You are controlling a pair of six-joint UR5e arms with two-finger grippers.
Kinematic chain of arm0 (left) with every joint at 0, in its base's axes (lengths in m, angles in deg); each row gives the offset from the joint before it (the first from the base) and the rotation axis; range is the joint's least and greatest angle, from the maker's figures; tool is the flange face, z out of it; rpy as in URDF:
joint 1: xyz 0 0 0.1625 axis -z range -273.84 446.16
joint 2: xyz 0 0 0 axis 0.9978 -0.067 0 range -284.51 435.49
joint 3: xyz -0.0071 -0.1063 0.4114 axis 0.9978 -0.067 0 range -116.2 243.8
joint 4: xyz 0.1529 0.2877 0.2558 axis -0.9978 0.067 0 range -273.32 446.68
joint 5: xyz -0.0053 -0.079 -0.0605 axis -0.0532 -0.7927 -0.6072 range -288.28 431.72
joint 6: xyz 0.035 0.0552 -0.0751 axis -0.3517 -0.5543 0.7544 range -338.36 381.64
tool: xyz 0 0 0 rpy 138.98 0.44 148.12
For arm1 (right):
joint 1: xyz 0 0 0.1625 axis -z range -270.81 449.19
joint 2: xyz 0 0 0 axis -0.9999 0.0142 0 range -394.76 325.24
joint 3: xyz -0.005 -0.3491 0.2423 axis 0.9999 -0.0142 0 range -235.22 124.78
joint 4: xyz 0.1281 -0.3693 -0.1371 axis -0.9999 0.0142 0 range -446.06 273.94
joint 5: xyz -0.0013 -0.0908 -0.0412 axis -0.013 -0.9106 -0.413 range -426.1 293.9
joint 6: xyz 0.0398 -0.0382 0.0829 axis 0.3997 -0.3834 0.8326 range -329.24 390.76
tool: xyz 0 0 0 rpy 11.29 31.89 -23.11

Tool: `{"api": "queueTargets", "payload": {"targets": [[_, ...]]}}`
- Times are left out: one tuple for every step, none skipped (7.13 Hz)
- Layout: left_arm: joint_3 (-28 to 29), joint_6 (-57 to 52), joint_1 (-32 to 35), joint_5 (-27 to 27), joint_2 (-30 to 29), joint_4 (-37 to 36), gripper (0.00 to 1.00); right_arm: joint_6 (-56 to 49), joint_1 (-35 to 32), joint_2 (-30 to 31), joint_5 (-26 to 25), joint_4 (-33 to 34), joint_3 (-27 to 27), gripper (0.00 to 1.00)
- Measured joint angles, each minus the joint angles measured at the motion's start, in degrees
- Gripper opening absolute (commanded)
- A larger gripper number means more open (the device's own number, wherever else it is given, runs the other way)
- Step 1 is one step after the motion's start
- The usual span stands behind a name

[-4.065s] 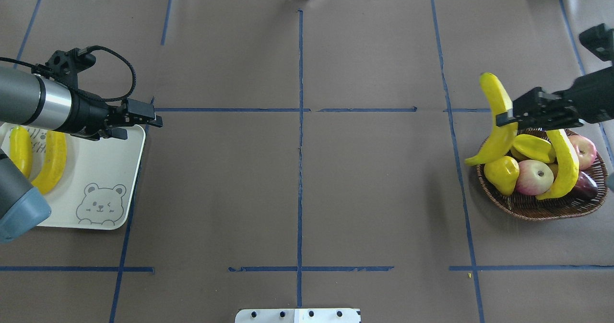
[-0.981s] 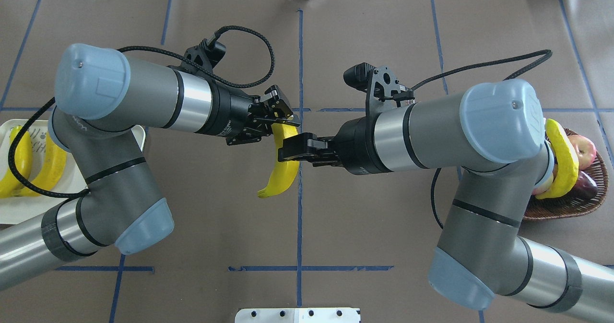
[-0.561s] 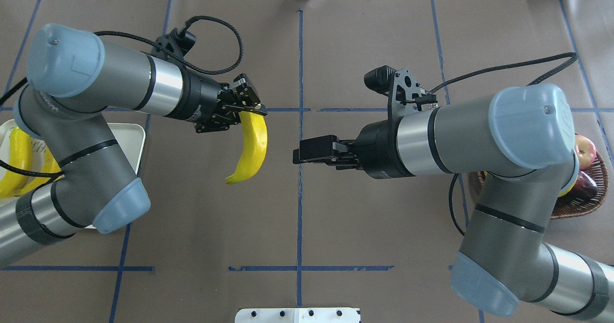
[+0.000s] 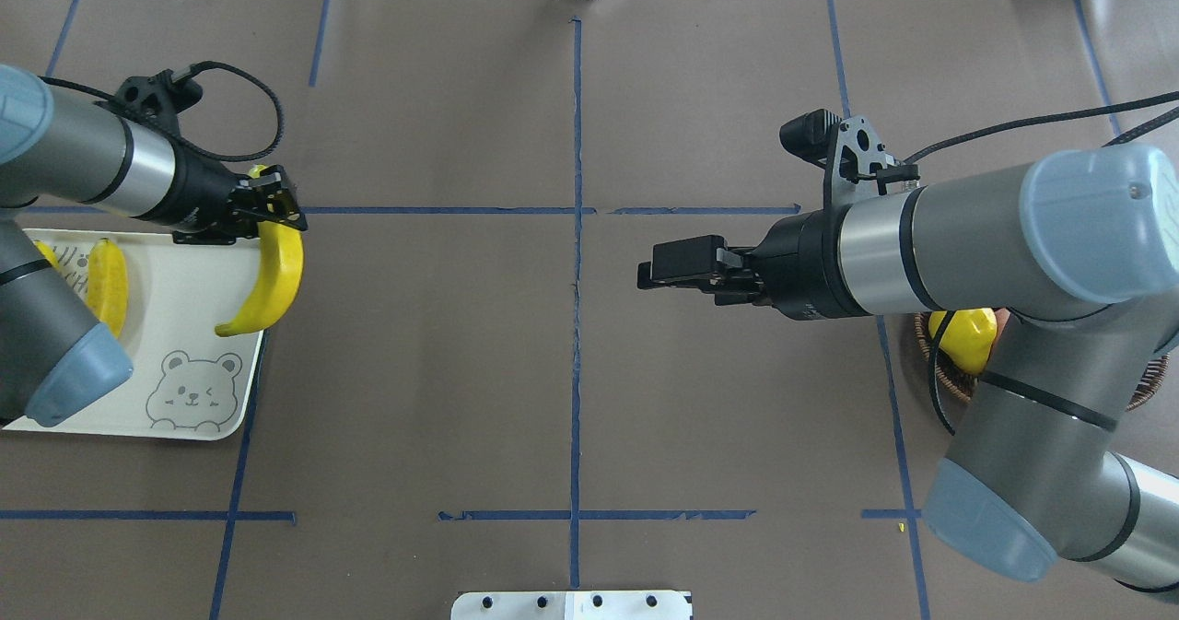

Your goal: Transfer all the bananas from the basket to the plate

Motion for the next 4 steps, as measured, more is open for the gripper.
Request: {"api": "queueTargets", "payload": {"targets": [[1.9, -3.6, 1.4, 0.1, 2.2, -0.3, 0.0, 0.0, -0.1, 0.1, -0.1, 0.0, -0.1, 1.0], [3.7, -5.3, 2.2, 0.2, 3.7, -0.3, 0.0, 0.0, -0.2, 0.2, -0.2, 0.0, -0.1, 1.0], [4.8, -6.0, 2.5, 0.5, 5.1, -0.2, 0.0, 0.0, -0.5, 0.3, -0.2, 0.2, -0.1, 1.0], [5.7, -6.5, 2.7, 1.4, 6.4, -0.2, 0.0, 0.0, -0.8, 0.3, -0.1, 0.8, -0.1, 1.0]]}}
